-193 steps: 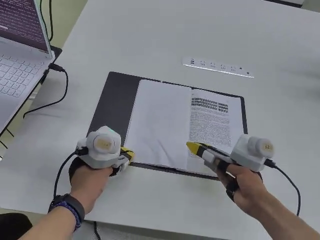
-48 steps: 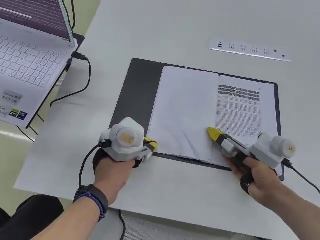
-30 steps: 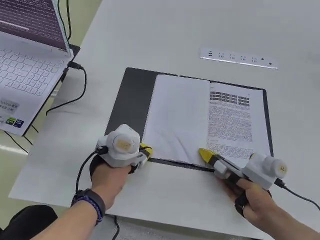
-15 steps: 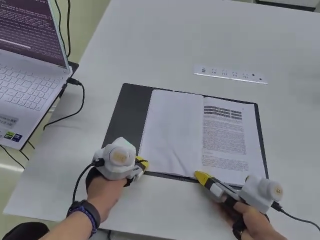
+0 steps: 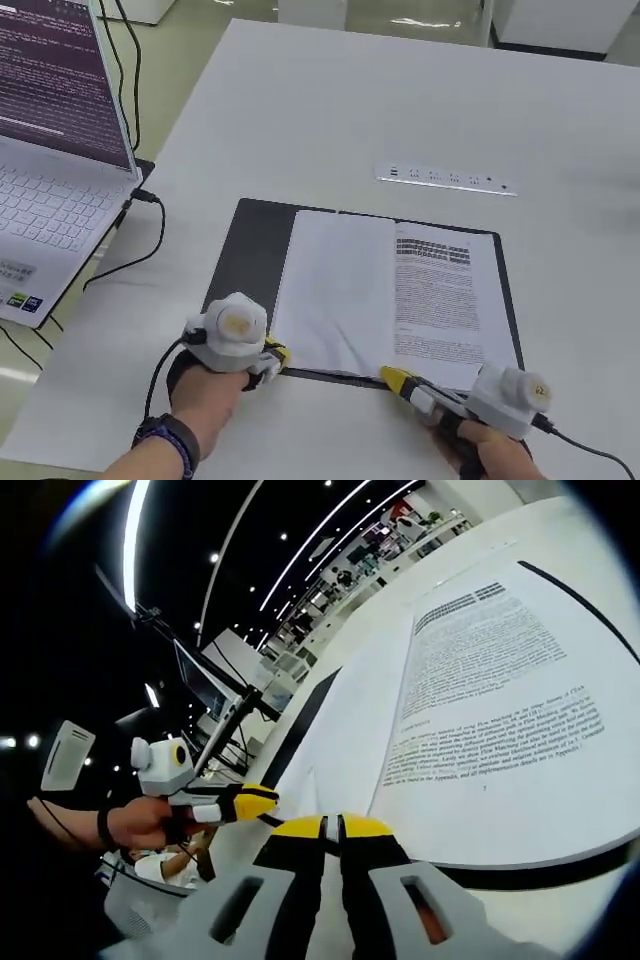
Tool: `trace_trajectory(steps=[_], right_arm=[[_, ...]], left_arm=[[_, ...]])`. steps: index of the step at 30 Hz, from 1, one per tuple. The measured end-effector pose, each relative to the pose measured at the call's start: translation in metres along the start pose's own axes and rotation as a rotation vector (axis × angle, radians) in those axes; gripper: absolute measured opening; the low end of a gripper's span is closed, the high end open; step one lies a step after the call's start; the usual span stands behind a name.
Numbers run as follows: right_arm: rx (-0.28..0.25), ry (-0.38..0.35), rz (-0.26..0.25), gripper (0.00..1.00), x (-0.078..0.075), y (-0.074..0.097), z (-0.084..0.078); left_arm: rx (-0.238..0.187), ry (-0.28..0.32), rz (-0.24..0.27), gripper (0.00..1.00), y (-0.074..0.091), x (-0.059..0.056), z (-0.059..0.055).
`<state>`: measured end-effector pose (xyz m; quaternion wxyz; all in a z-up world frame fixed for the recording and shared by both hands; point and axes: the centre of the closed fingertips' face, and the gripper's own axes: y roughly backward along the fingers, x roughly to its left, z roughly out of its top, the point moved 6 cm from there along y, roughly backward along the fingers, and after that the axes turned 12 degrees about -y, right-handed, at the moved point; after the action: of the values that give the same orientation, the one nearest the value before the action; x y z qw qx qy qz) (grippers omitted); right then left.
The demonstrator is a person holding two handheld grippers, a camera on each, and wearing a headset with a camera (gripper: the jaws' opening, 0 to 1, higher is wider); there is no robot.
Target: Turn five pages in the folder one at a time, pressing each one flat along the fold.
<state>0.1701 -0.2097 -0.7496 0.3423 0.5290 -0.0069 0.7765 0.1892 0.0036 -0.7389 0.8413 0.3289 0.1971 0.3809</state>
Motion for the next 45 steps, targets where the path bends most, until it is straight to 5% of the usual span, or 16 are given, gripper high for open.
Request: trace_trajectory(steps=[15, 29, 45], right_arm=[[0.031, 0.215, -0.040, 0.31, 0.009, 0.036, 0.025], [-0.099, 0.317, -0.085, 0.51, 0.018, 0.100, 0.066], [-0.195, 0.341, -0.154, 0.61, 0.027, 0.158, 0.062]], left_arm=[[-0.092, -0.036, 0.012, 0.24, 0.034, -0.019, 0.019], [-0.165, -0.077, 0.055, 0.39, 0.079, -0.017, 0.038], [-0.246, -0.097, 0.116, 0.56, 0.134, -0.029, 0.049]])
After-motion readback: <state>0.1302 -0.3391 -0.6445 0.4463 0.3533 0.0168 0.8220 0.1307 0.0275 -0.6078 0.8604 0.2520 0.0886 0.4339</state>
